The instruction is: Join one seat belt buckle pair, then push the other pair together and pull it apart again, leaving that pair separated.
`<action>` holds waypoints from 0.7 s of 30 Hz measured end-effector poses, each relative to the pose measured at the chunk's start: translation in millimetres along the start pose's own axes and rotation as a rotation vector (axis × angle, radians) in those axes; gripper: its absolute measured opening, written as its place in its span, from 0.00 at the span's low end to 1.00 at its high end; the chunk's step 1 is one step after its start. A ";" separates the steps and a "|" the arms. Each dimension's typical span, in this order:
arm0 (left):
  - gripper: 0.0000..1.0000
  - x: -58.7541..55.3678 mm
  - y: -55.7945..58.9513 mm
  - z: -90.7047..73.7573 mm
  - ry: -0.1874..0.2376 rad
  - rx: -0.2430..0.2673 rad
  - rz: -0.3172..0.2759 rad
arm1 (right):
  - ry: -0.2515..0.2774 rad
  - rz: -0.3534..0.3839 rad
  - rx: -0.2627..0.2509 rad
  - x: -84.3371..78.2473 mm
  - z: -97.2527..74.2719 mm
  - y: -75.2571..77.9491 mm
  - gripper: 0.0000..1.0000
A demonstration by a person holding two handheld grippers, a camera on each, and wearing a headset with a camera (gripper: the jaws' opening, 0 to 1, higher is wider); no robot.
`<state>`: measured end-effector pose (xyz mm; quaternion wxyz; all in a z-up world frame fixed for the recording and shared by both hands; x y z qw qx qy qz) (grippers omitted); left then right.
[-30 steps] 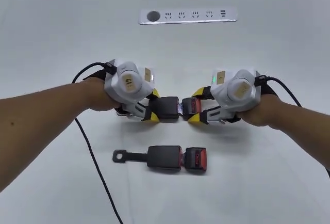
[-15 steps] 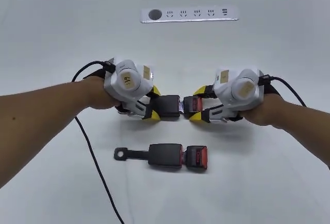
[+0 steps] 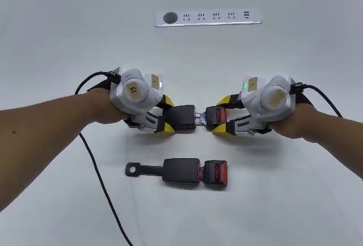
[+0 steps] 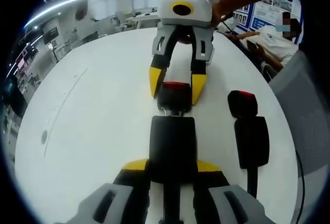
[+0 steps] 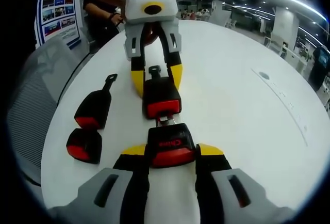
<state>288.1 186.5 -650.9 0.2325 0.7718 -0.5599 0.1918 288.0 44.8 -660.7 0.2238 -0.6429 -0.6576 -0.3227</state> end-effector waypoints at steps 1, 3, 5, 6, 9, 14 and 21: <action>0.32 0.0 -0.5 0.0 0.000 0.000 -0.001 | 0.001 0.000 -0.002 0.8 0.5 -0.6 0.33; 0.32 -0.1 -1.4 0.3 0.002 -0.002 -0.001 | 0.008 0.005 -0.003 0.8 0.7 0.4 0.33; 0.32 -0.2 -2.7 0.8 0.001 -0.004 0.000 | 0.016 0.006 -0.001 0.5 -0.4 0.2 0.33; 0.32 0.1 -2.7 0.9 0.000 -0.004 0.002 | 0.016 0.004 0.000 0.4 -1.0 0.0 0.33; 0.32 1.0 -2.3 0.7 -0.001 -0.006 0.006 | 0.015 0.000 0.004 -1.2 -3.0 0.4 0.33; 0.33 1.8 -2.7 0.3 -0.004 -0.017 0.019 | 0.016 0.008 0.004 -7.2 -11.0 -0.3 0.33; 0.33 1.2 -3.8 0.5 -0.002 -0.018 0.020 | 0.007 0.011 0.004 -17.9 -25.7 2.6 0.33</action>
Point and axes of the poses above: the centre of the closed fingertips' face, and the gripper's own axes: z roughly forward along the fingers, y roughly to its right, x roughly out of its top, the point moved 5 cm from there along -z, roughly backward along the fingers, and after that the axes turned 12 degrees about -z, right-handed, at the moved point
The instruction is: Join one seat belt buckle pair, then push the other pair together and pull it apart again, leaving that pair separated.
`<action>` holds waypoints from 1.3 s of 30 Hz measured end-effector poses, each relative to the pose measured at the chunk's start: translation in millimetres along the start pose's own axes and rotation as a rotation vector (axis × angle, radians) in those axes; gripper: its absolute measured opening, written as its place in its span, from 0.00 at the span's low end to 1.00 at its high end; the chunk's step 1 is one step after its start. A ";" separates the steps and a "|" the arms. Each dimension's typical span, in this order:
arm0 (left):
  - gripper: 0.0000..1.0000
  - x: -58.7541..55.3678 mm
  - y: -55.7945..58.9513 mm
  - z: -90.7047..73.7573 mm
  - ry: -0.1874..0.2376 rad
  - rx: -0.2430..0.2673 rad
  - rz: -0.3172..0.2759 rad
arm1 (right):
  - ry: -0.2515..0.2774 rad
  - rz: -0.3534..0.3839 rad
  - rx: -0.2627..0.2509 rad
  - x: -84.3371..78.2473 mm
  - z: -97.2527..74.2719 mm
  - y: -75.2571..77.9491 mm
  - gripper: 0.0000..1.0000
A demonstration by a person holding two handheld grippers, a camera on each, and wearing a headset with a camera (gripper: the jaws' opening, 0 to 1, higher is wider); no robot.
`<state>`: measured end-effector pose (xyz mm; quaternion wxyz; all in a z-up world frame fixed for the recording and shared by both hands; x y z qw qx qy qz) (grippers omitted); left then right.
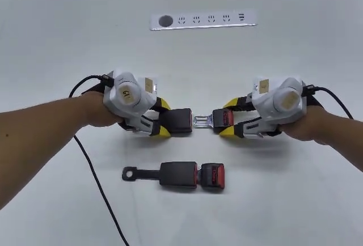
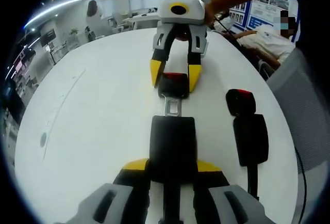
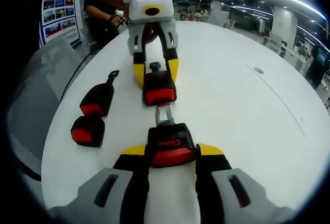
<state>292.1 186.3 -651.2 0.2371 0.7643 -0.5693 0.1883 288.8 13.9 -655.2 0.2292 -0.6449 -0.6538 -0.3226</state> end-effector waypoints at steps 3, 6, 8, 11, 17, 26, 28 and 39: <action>0.33 0.0 0.0 0.0 -0.001 0.001 -0.001 | 0.000 0.004 -0.005 -5.0 -5.1 -1.3 0.33; 0.33 -0.7 -0.6 0.0 -0.003 0.002 -0.003 | -0.003 0.011 -0.006 -10.3 -8.3 1.1 0.33; 0.33 -1.8 -2.0 0.4 -0.003 0.002 -0.005 | -0.003 0.012 -0.008 -13.9 -11.5 1.6 0.33; 0.33 -1.8 -2.1 0.4 -0.005 0.003 -0.006 | -0.008 0.015 -0.009 -19.2 -15.4 1.0 0.33; 0.33 -0.1 0.0 -0.2 -0.008 0.004 -0.008 | -0.006 0.023 -0.019 -28.4 -26.1 -0.1 0.34; 0.33 -0.5 -0.4 -0.3 -0.012 0.004 -0.014 | -0.008 0.030 -0.020 -39.3 -36.3 -2.1 0.34; 0.33 -1.1 -1.0 -0.2 -0.013 0.005 -0.014 | -0.009 0.028 -0.023 -41.8 -39.0 -3.1 0.34; 0.33 -2.5 -0.7 -0.3 -0.016 0.004 -0.018 | -0.015 0.030 -0.031 -50.6 -50.8 -10.7 0.34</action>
Point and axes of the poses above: the centre of the closed fingertips' face, and the gripper's own axes: z roughly forward along the fingers, y roughly to its right, x roughly out of its top, the point moved 5 cm from there along -z, roughly backward along the fingers, and after that the axes turned 12 degrees about -z, right-handed, at the moved point
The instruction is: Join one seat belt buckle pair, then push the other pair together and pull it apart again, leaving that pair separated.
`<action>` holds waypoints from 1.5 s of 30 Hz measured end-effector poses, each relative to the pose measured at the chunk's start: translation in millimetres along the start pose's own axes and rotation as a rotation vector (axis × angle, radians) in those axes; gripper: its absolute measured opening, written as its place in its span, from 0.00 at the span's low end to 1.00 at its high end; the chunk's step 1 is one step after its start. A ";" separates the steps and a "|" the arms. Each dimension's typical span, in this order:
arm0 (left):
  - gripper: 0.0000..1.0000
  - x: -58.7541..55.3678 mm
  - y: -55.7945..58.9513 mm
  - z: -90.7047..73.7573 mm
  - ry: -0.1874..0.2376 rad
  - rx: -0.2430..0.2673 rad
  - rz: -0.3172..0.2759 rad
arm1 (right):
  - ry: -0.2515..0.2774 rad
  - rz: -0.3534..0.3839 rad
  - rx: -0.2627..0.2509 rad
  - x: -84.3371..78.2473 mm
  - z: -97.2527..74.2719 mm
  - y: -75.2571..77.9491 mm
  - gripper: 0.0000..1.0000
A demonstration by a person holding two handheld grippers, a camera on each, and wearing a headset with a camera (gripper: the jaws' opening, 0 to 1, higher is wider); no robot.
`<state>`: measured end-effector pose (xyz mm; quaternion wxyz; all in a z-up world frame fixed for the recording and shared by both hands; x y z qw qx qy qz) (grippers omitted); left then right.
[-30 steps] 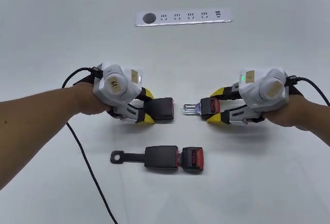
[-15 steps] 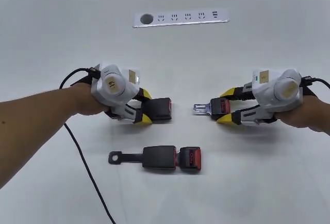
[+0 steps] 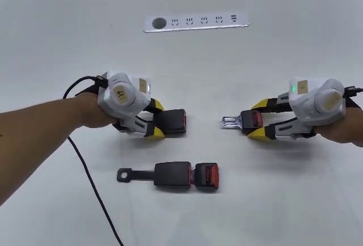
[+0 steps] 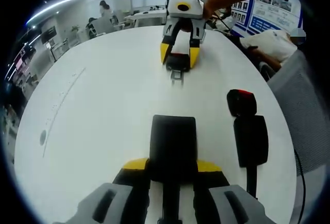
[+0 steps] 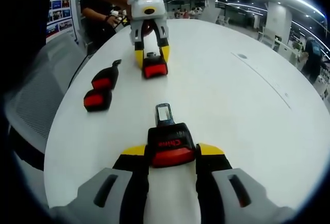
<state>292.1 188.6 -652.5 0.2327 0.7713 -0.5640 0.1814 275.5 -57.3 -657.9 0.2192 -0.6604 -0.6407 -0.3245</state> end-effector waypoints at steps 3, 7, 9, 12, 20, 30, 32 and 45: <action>0.33 0.6 1.3 -0.4 0.000 -0.001 -0.001 | 0.001 0.007 -0.002 -1.6 -3.1 -0.9 0.34; 0.33 0.0 1.1 -0.6 -0.001 -0.005 0.000 | -0.001 0.016 -0.004 -0.6 -5.6 -2.3 0.34; 0.33 0.5 2.0 -1.0 -0.004 -0.005 0.001 | -0.002 0.017 -0.003 -2.5 -7.3 -1.9 0.34; 0.33 0.9 2.7 -1.4 -0.008 -0.006 0.001 | -0.003 0.015 -0.003 -2.8 -10.6 -2.3 0.34; 0.33 1.9 4.0 -2.1 -0.014 -0.006 -0.002 | -0.013 0.025 -0.006 -9.2 -21.3 -1.5 0.34; 0.33 2.4 4.4 -2.1 -0.018 -0.003 -0.010 | -0.016 0.026 -0.004 -16.0 -26.1 2.4 0.35; 0.33 2.6 4.2 -2.2 -0.022 -0.006 -0.011 | -0.020 0.018 -0.001 -14.1 -25.9 2.3 0.35; 0.43 6.4 12.6 -3.1 -0.031 -0.017 -0.023 | -0.013 0.088 -0.055 -13.1 -26.2 8.4 0.43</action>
Point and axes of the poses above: the centre of the closed fingertips' face, and the gripper's own axes: z roughly forward along the fingers, y roughly to its right, x roughly out of its top, the point moved 5 cm from there along -z, roughly backward along the fingers, and after that the axes turned 12 degrees about -z, right-handed, at the moved point
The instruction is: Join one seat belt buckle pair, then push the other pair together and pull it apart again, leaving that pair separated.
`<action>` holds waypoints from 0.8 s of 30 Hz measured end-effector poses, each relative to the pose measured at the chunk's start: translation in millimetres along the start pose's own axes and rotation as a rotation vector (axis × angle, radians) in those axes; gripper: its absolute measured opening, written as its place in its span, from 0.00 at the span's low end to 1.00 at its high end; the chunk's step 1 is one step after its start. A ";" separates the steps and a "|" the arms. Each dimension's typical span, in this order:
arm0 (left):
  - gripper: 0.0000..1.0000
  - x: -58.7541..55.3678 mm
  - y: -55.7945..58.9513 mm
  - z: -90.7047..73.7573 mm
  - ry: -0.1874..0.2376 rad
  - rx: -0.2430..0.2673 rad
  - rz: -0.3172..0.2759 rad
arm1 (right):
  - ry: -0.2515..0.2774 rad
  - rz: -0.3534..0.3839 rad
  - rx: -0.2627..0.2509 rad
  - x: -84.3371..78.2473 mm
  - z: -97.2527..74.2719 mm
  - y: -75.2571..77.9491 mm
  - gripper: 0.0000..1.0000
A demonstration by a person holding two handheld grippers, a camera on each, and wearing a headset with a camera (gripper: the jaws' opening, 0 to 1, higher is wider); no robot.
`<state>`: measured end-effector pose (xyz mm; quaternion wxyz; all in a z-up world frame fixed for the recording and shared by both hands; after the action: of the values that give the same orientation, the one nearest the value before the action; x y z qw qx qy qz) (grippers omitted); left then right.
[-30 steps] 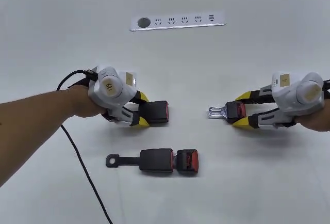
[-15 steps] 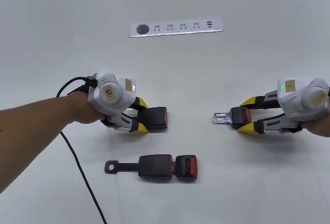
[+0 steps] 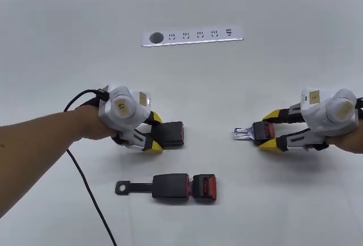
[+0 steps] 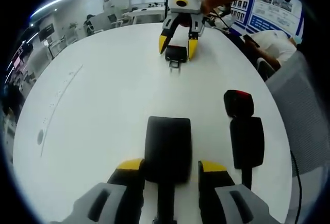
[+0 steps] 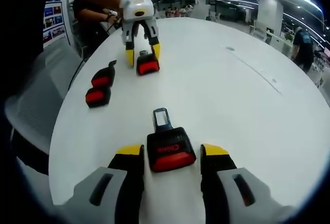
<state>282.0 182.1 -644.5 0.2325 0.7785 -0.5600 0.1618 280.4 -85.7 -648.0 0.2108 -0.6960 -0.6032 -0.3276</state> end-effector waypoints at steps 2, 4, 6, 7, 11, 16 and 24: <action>0.48 2.8 0.7 -1.4 0.026 0.017 -0.024 | -0.002 0.016 -0.028 0.3 -0.8 2.2 0.47; 0.51 7.1 2.8 -5.6 0.061 0.027 -0.087 | 0.012 0.028 -0.067 2.1 -2.8 6.1 0.53; 0.59 10.0 3.6 -11.6 0.089 0.041 -0.118 | 0.030 0.066 -0.111 3.3 -5.4 8.8 0.58; 0.63 7.4 -0.9 -13.7 0.095 0.067 -0.128 | 0.038 0.083 -0.124 3.7 -6.6 9.3 0.59; 0.71 7.4 -6.4 -21.4 0.173 0.130 -0.219 | 0.045 0.124 -0.207 3.4 -7.9 11.9 0.65; 0.82 2.4 -9.0 -31.9 0.235 0.202 -0.321 | 0.058 0.155 -0.326 12.5 -10.9 5.1 0.73; 0.94 -9.9 -0.2 -42.8 0.325 0.279 -0.443 | 0.076 0.217 -0.482 22.9 -17.2 -7.6 0.81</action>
<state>279.3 213.3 -613.7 0.2398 0.8700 -0.3044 0.3049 270.8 -80.1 -620.5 0.0953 -0.7739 -0.4213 -0.4631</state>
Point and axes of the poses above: the centre of the closed fingertips' face, and the gripper's own axes: z roughly forward along the fingers, y roughly to its right, x roughly out of its top, the point moved 5 cm from there along -z, roughly backward along the fingers, and after that the axes turned 12 degrees about -z, right-handed, at the moved point
